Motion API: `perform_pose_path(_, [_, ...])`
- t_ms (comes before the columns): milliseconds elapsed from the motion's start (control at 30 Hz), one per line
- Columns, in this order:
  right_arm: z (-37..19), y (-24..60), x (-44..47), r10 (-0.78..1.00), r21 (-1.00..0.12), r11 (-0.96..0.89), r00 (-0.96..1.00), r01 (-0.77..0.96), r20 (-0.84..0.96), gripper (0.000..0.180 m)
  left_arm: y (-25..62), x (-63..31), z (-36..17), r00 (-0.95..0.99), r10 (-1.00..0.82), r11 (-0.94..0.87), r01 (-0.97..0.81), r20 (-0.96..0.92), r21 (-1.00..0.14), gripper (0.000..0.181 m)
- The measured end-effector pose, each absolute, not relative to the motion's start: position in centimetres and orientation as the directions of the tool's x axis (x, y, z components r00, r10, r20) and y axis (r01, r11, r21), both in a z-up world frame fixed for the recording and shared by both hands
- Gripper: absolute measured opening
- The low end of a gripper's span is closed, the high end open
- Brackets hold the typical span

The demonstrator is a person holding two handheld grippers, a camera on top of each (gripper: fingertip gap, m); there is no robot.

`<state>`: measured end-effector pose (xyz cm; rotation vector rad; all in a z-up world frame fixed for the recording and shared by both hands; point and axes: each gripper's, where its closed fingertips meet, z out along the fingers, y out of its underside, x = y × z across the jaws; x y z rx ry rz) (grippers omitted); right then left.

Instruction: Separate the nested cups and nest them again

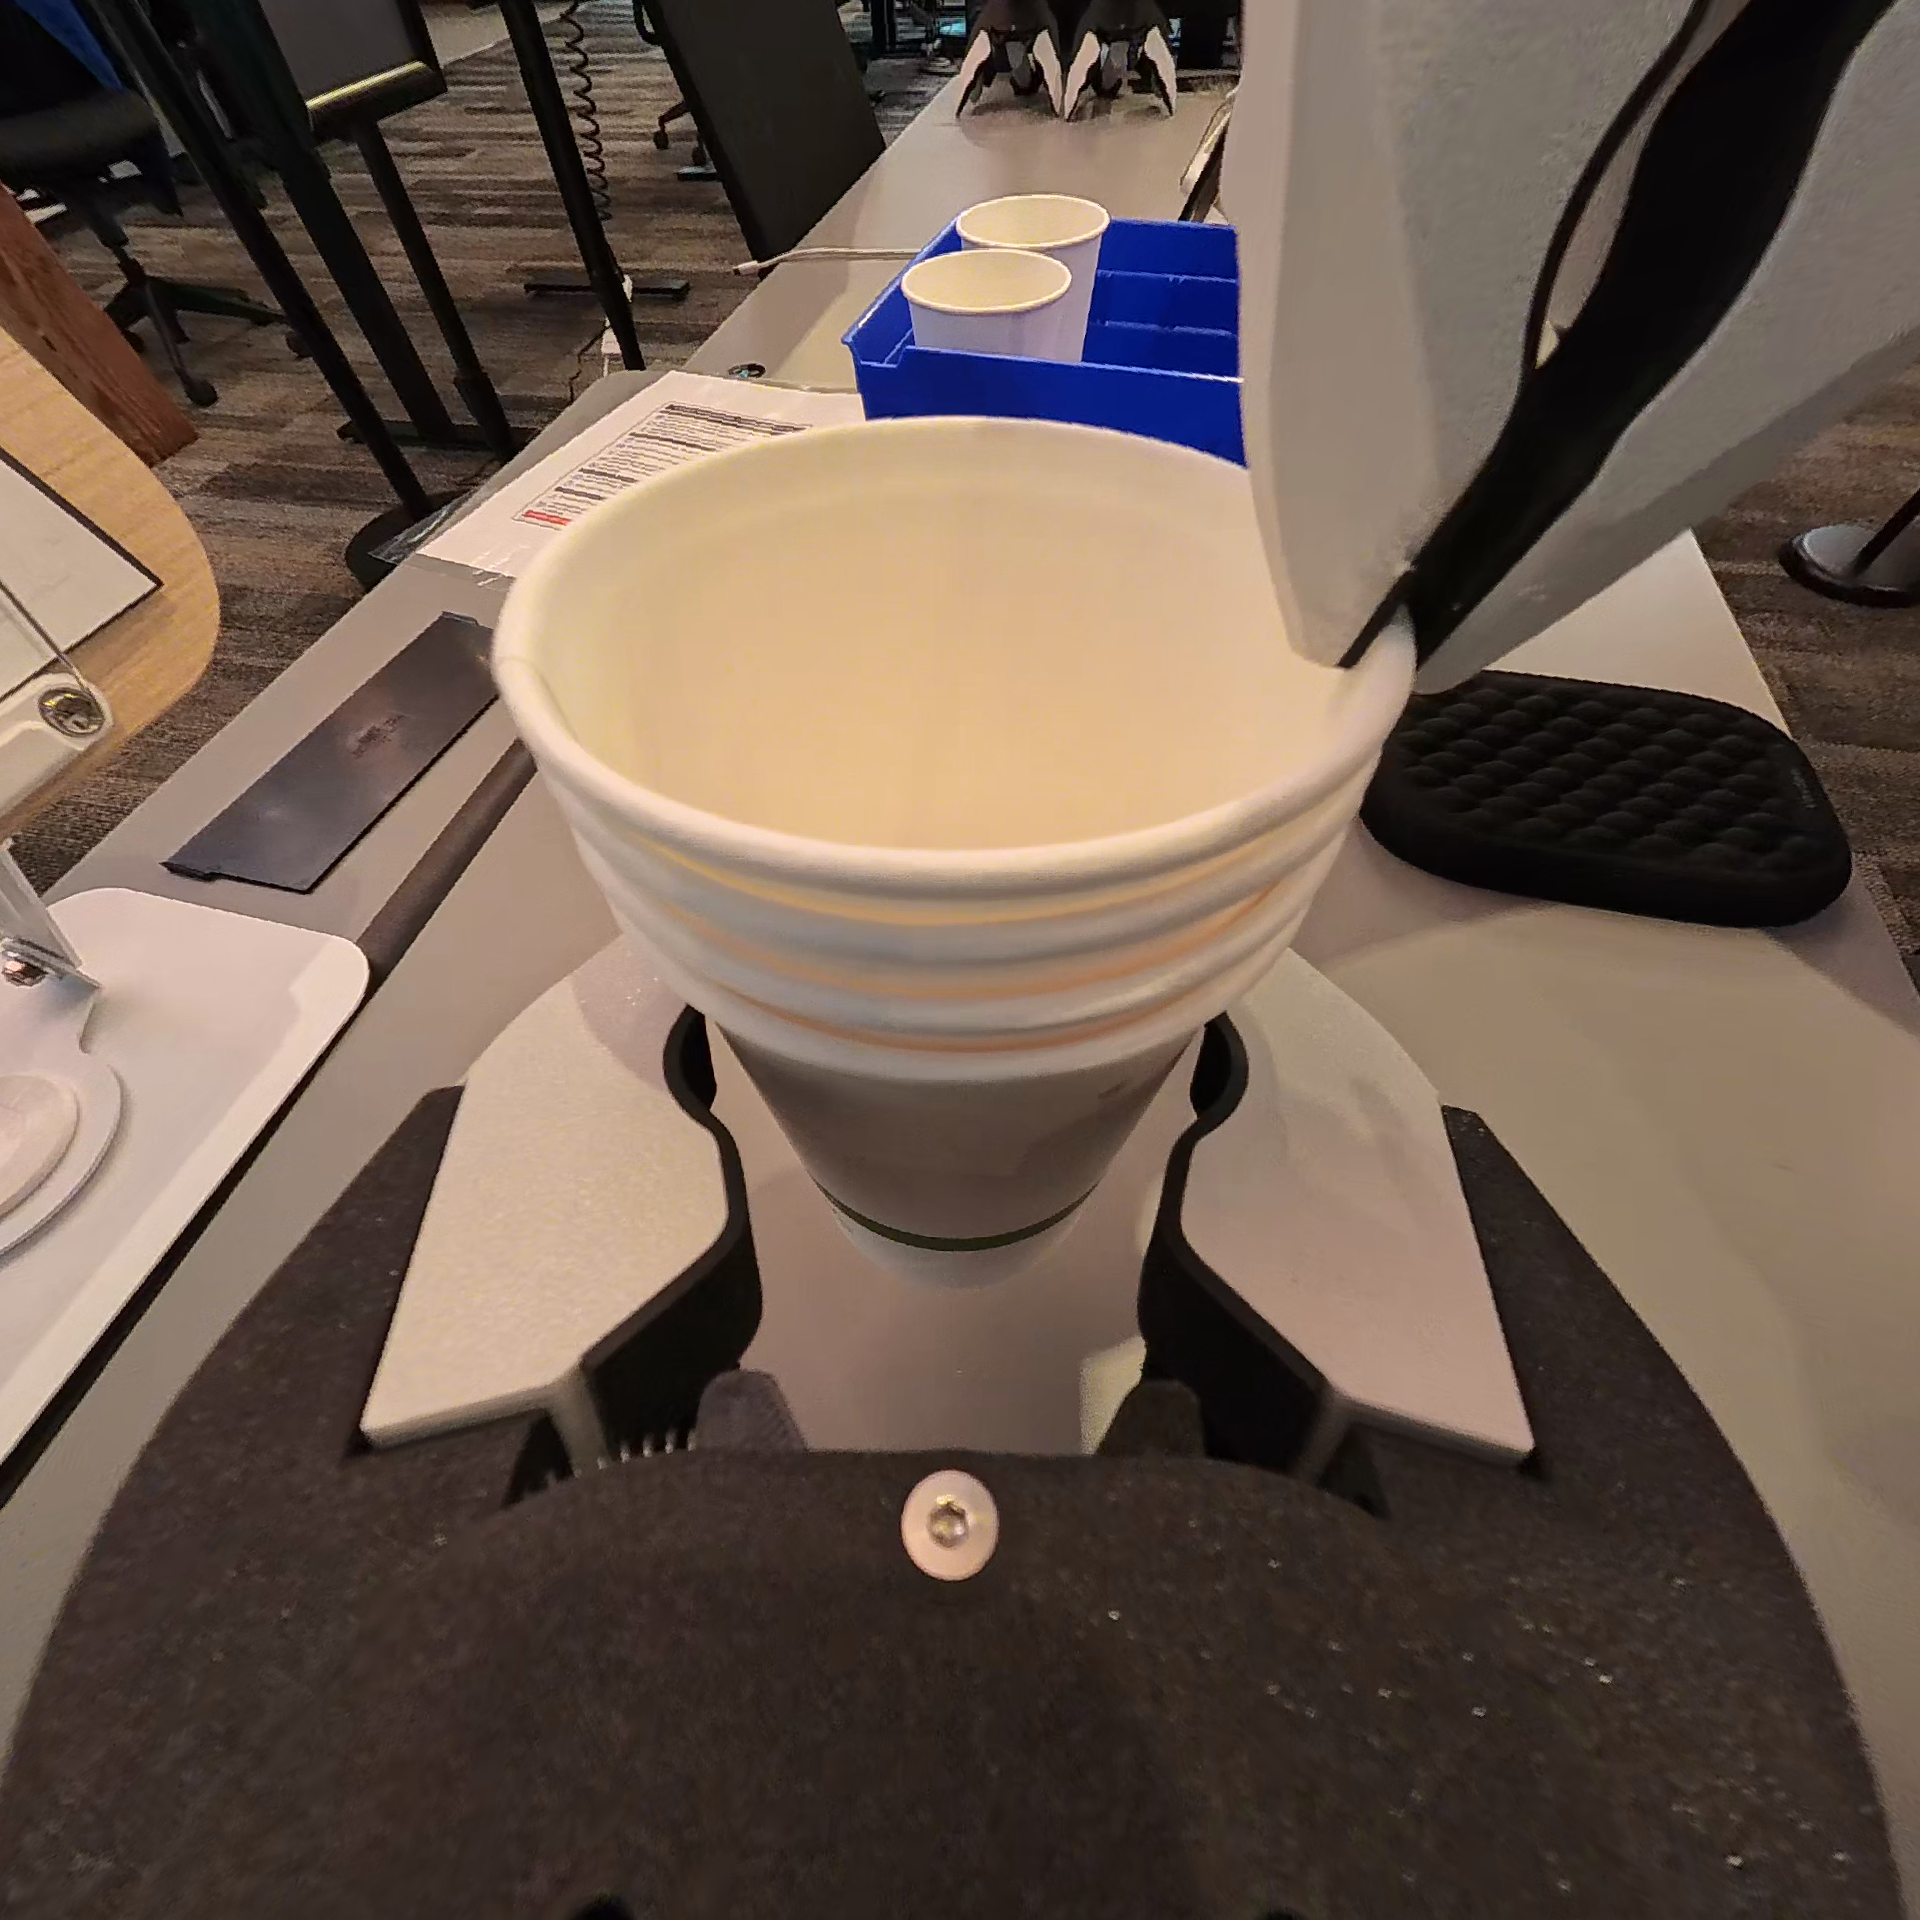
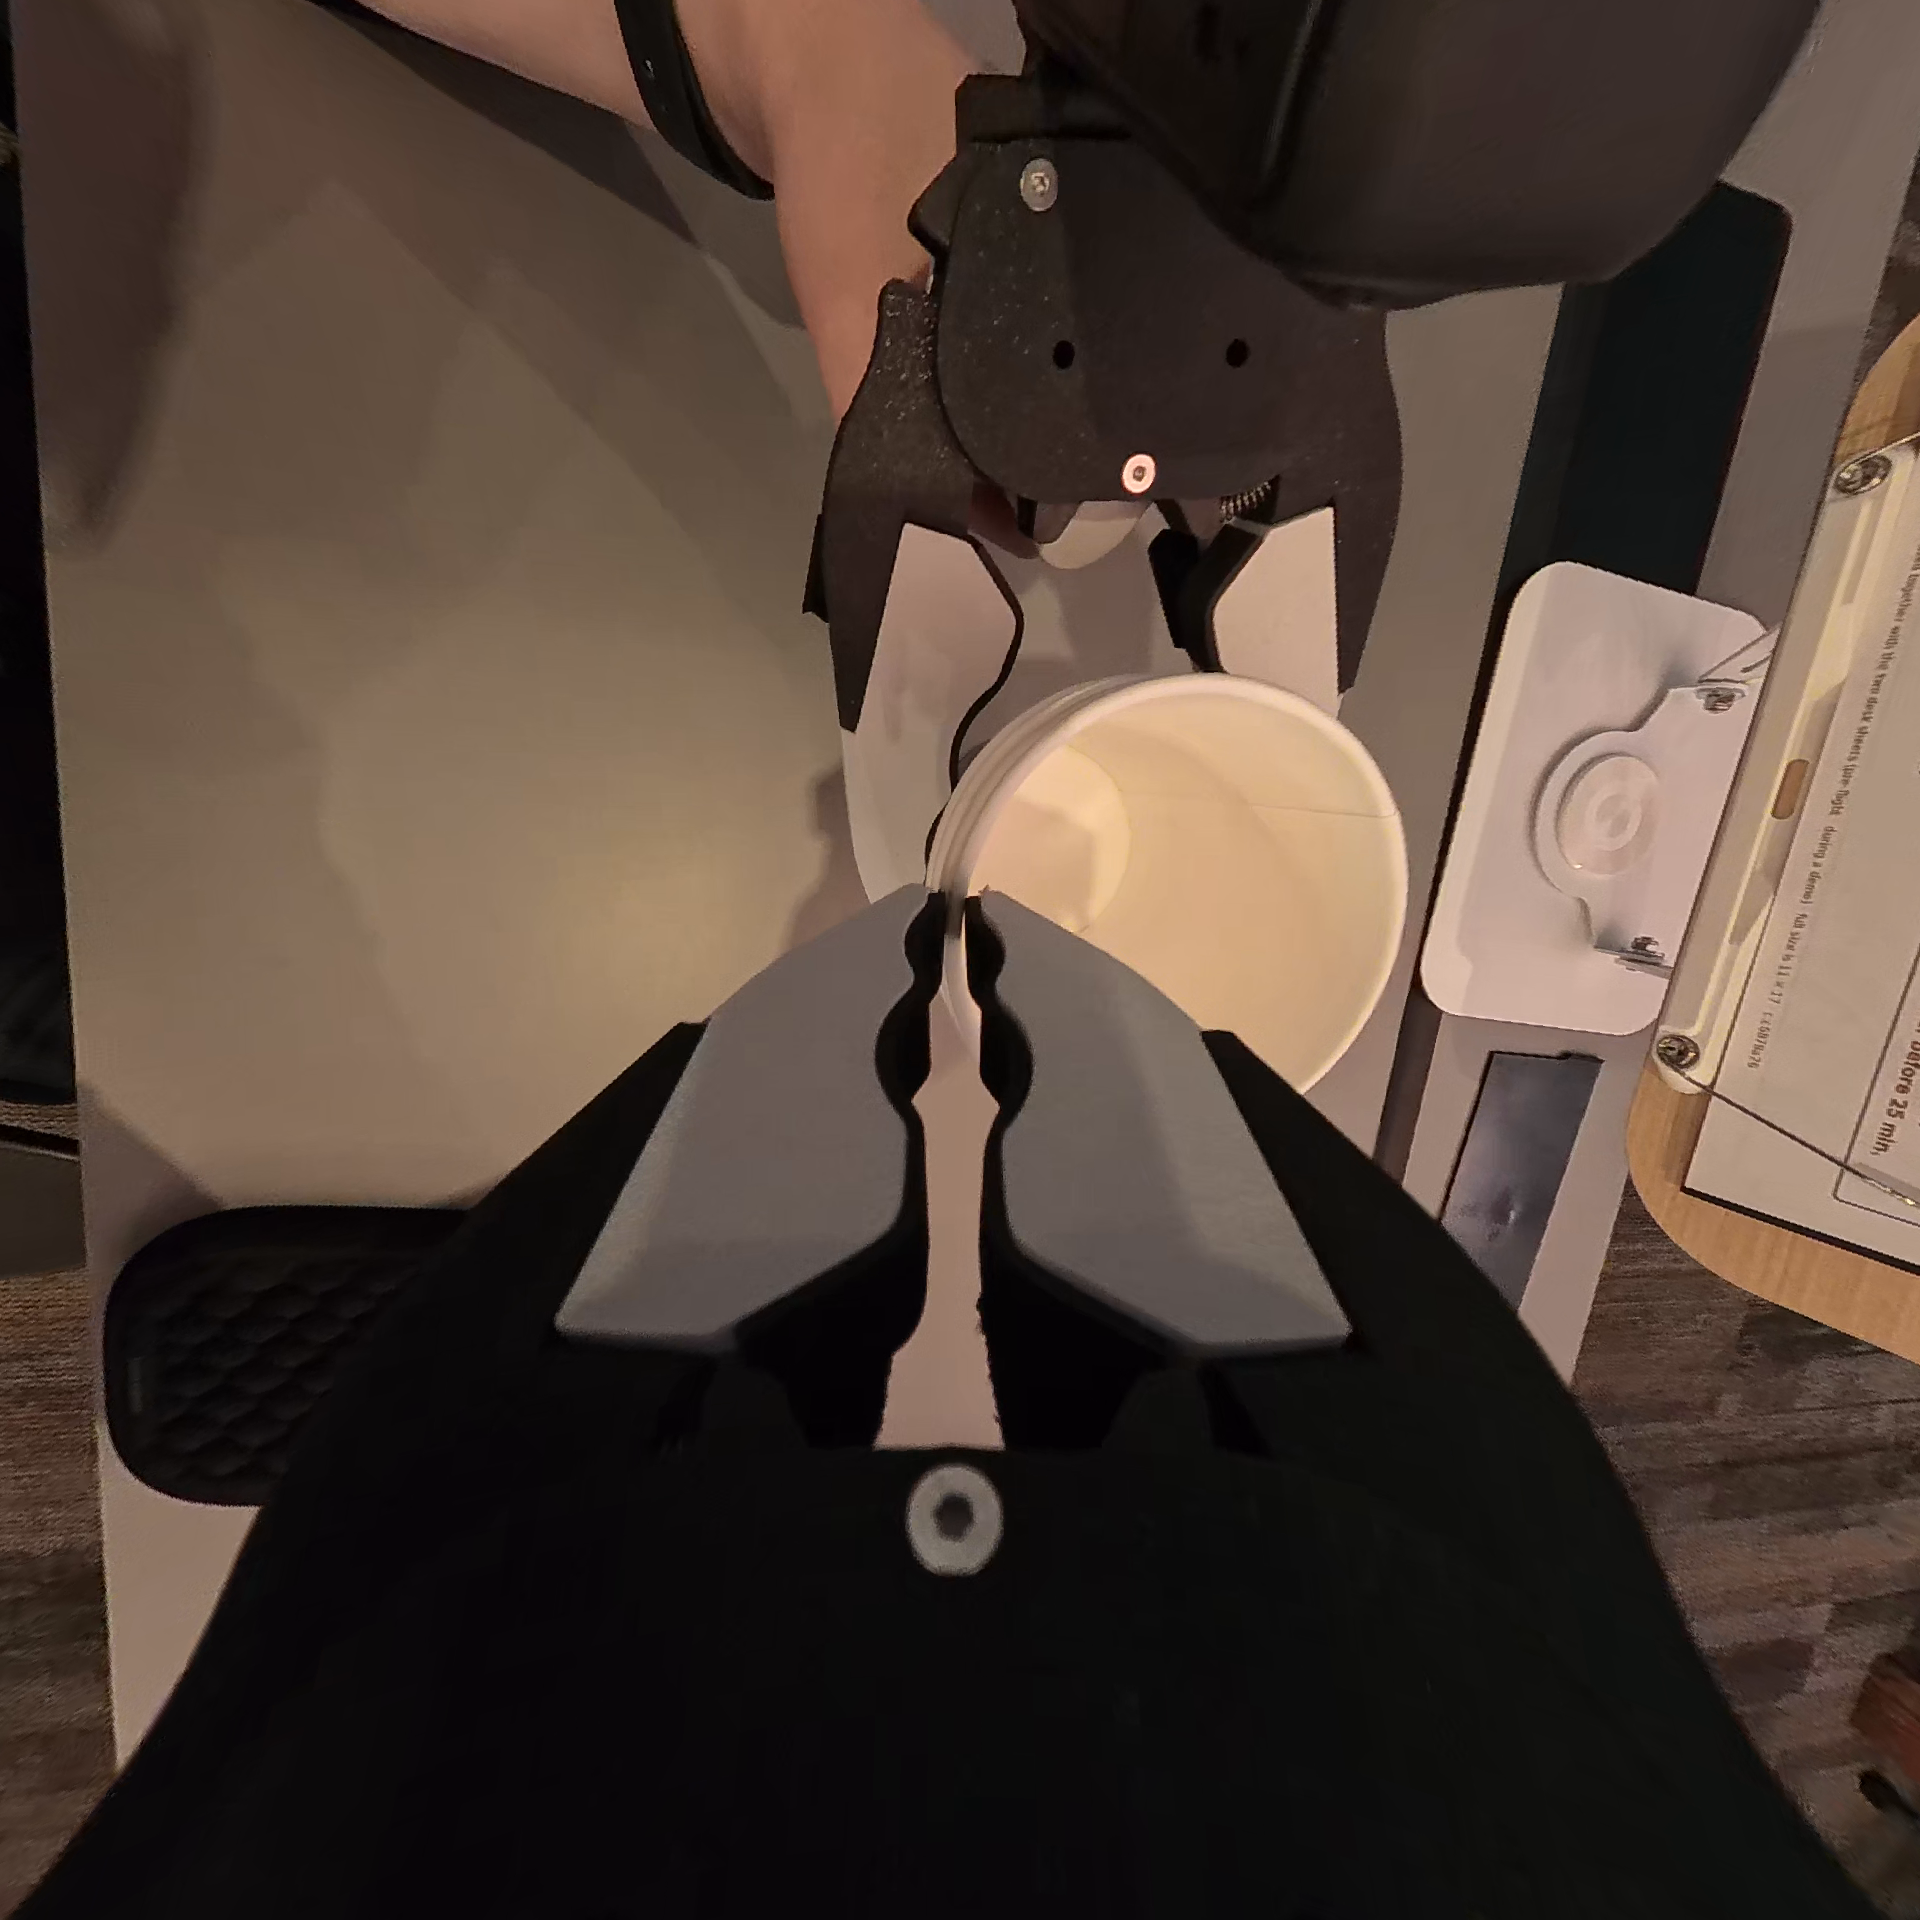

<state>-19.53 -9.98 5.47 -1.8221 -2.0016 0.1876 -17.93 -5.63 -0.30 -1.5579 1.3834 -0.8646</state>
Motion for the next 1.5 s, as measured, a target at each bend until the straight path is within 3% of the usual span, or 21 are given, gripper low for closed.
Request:
perform_pose_path(433, [7.6, -9.8, -19.4, 0.972, -0.393, 0.125, -0.033, 0.911, 0.234, 0.003, -5.5, -18.0, -0.4, 0.152, -0.987, -0.012, -0.404, -0.055, -0.914, 0.091])
perform_pose_path(1000, [18.1, -10.4, -14.1, 0.917, -0.469, 0.068, 0.130, 0.881, 0.376, 0.002, -5.2, -18.2, -0.8, 0.156, -0.987, -0.034, -0.407, -0.033, -0.913, 0.091])
perform_pose_path(1233, [19.4, -9.1, -0.3, 0.795, -0.496, -0.235, 0.459, 0.836, 0.396, 0.002, -5.2, -18.1, -1.1, 0.151, -0.988, -0.035, -0.416, -0.031, -0.909, 0.091])
perform_pose_path(1500, [11.9, -9.1, 18.7, 0.508, -0.411, -0.676, 0.791, 0.612, 0.342, 0.002, -5.3, -17.8, -1.5, 0.147, -0.989, -0.034, -0.428, -0.032, -0.903, 0.091])
